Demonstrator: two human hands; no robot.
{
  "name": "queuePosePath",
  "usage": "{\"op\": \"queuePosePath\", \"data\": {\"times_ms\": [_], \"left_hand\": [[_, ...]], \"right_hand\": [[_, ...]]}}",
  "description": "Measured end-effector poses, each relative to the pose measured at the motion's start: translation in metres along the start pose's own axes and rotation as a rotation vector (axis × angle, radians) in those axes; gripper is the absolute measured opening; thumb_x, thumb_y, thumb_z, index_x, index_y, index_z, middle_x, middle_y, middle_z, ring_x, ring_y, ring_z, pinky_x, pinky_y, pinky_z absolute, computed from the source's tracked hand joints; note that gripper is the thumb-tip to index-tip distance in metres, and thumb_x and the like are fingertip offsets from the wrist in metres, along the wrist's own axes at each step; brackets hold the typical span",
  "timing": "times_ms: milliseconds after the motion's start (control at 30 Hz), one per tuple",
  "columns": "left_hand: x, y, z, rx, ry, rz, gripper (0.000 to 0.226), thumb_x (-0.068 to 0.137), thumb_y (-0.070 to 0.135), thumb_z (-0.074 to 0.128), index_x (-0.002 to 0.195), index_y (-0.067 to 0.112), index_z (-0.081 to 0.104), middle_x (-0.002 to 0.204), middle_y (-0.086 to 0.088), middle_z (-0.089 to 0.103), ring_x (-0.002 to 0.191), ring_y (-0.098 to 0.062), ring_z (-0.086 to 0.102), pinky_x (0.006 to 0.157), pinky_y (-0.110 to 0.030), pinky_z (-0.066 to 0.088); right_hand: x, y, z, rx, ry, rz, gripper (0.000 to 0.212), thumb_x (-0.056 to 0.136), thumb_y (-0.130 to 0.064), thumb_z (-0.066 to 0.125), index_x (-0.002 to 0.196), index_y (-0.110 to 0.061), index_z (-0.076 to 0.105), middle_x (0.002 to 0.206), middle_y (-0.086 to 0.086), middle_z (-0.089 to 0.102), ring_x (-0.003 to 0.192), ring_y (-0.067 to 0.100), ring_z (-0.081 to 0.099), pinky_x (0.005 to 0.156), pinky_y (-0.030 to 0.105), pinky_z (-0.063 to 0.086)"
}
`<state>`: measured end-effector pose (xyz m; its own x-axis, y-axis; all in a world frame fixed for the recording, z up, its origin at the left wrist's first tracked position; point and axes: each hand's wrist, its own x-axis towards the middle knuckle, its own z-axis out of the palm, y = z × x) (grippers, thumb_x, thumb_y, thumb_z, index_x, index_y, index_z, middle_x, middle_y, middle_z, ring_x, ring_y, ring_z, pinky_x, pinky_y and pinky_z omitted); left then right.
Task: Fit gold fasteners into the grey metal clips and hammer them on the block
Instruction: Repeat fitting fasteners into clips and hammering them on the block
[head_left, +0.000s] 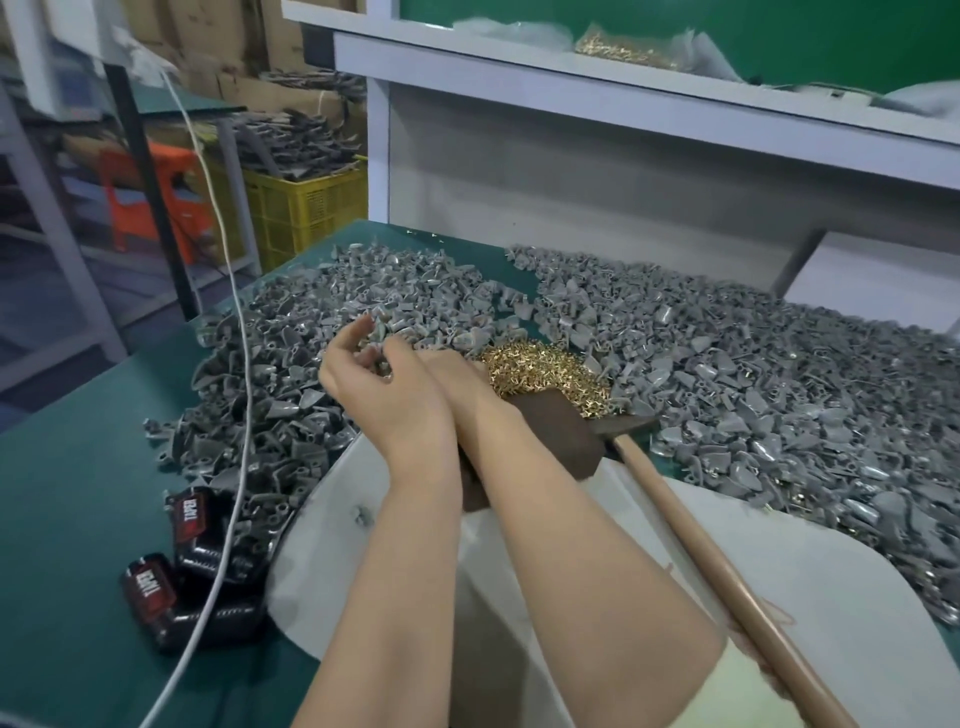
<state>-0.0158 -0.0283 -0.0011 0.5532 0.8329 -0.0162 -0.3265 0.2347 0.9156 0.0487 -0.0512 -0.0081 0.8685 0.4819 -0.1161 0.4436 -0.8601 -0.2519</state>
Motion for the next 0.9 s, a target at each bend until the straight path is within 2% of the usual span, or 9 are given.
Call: {"op": "queuePosePath", "data": {"times_ms": [67,133,200,267,367,467,667,800,900], "left_hand": [[-0.002,0.000,0.001,0.004,-0.027,-0.011,0.026,0.091,0.007,0.046,0.097,0.032,0.051,0.128,-0.019,0.047,0.096,-0.022,0.053,0.083,-0.030,0.046],[-0.004,-0.001,0.002,0.032,-0.087,0.005,0.030,0.091,0.007,0.047,0.093,0.037,0.049,0.127,-0.007,0.046,0.105,-0.019,0.054,0.088,-0.030,0.048],[-0.007,-0.002,0.003,0.092,-0.184,0.052,0.030,0.091,0.007,0.050,0.099,0.036,0.052,0.126,0.001,0.045,0.096,-0.002,0.054,0.085,-0.018,0.047],[-0.009,-0.004,0.006,0.168,-0.318,0.127,0.029,0.092,0.009,0.051,0.111,0.030,0.057,0.125,0.000,0.051,0.082,0.009,0.054,0.078,-0.007,0.042],[-0.014,-0.008,0.010,0.288,-0.532,0.233,0.025,0.094,0.011,0.051,0.115,0.018,0.063,0.114,0.003,0.062,0.084,0.012,0.055,0.076,-0.001,0.039],[-0.023,-0.009,0.013,0.329,-0.695,0.242,0.021,0.094,0.012,0.054,0.111,0.018,0.065,0.099,0.008,0.066,0.084,0.007,0.059,0.075,-0.003,0.043],[-0.034,-0.013,0.015,0.400,-0.850,0.238,0.031,0.087,0.013,0.065,0.118,0.018,0.063,0.100,0.010,0.066,0.091,0.000,0.062,0.085,-0.016,0.048],[-0.034,-0.012,0.015,0.399,-0.838,0.239,0.024,0.090,0.009,0.062,0.114,0.011,0.066,0.100,0.003,0.069,0.092,-0.006,0.065,0.087,-0.017,0.049],[-0.028,-0.009,0.013,0.341,-0.688,0.200,0.020,0.091,0.012,0.061,0.110,0.012,0.066,0.098,0.007,0.068,0.091,-0.002,0.063,0.085,-0.011,0.047]], "right_hand": [[-0.003,0.004,-0.002,0.060,0.072,-0.018,0.023,0.095,-0.028,0.045,0.098,-0.014,0.064,0.100,0.006,0.065,0.100,0.027,0.057,0.089,0.040,0.043],[-0.011,0.011,-0.008,0.273,0.252,0.006,0.020,0.093,-0.023,0.051,0.076,-0.016,0.058,0.077,0.000,0.060,0.077,0.019,0.056,0.071,0.028,0.040],[-0.024,0.023,-0.017,0.501,0.452,0.052,0.012,0.092,-0.021,0.056,0.080,-0.020,0.055,0.076,-0.009,0.056,0.070,0.006,0.052,0.064,0.021,0.038],[-0.040,0.039,-0.026,0.699,0.534,0.070,0.010,0.091,-0.019,0.061,0.086,-0.022,0.052,0.082,-0.009,0.058,0.076,0.005,0.056,0.070,0.023,0.045],[-0.064,0.057,-0.034,0.936,0.583,0.111,0.012,0.089,-0.013,0.063,0.092,-0.022,0.055,0.093,0.004,0.066,0.088,0.021,0.066,0.084,0.042,0.054],[-0.086,0.069,-0.037,0.959,0.634,0.114,0.018,0.087,-0.005,0.063,0.081,-0.022,0.063,0.087,0.007,0.069,0.087,0.024,0.068,0.082,0.038,0.057],[-0.119,0.081,-0.038,0.941,0.629,0.068,0.029,0.091,-0.001,0.054,0.082,-0.025,0.069,0.090,0.003,0.071,0.089,0.022,0.069,0.079,0.033,0.057],[-0.122,0.084,-0.037,0.968,0.605,0.040,0.030,0.091,0.001,0.053,0.087,-0.025,0.068,0.091,0.004,0.071,0.087,0.015,0.068,0.079,0.025,0.056],[-0.116,0.102,-0.036,0.850,0.688,0.231,0.026,0.092,-0.002,0.052,0.090,-0.024,0.066,0.089,0.002,0.069,0.083,0.015,0.066,0.078,0.029,0.055]]}}
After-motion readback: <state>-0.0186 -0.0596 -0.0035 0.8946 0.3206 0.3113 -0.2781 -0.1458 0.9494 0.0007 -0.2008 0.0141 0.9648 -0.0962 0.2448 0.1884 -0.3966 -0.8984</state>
